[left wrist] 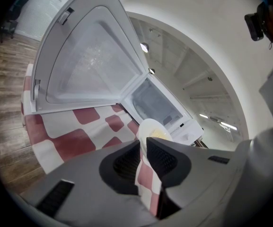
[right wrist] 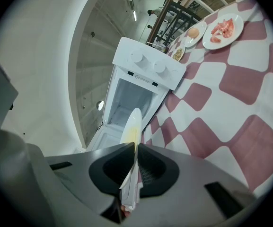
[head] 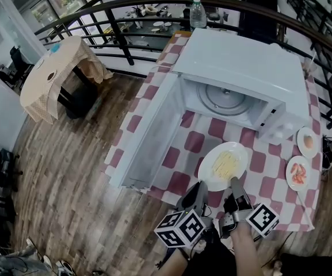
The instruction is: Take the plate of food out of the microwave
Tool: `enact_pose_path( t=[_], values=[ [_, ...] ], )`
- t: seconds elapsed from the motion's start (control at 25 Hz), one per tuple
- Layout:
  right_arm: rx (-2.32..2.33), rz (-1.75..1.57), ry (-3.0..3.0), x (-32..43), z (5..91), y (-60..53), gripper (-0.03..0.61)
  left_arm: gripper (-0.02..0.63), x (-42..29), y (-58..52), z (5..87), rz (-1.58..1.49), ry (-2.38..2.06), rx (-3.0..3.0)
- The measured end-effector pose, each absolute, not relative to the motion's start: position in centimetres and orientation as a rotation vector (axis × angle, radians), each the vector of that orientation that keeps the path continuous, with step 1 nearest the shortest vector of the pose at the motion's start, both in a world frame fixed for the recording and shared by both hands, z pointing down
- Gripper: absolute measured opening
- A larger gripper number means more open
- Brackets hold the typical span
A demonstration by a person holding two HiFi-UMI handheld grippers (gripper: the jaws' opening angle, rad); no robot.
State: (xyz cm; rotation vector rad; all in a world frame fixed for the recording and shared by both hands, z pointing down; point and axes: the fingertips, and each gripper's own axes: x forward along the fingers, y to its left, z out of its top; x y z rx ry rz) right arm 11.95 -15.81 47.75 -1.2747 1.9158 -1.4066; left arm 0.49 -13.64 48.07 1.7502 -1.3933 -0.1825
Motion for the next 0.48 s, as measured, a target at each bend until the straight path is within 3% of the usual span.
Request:
enact_pose_path(
  t=[0.16,0.48],
  values=[
    [-1.431,-1.534,1.807,13.1,49.9,-14.7,0.014,0.077,0.4,-13.9,48.1,-0.183,-1.392,1.747],
    [-1.351,-1.461,1.879,12.2,48.7,-16.1,0.014,0.077,0.2,-14.5,48.2,-0.184,-1.393,1.748]
  ],
)
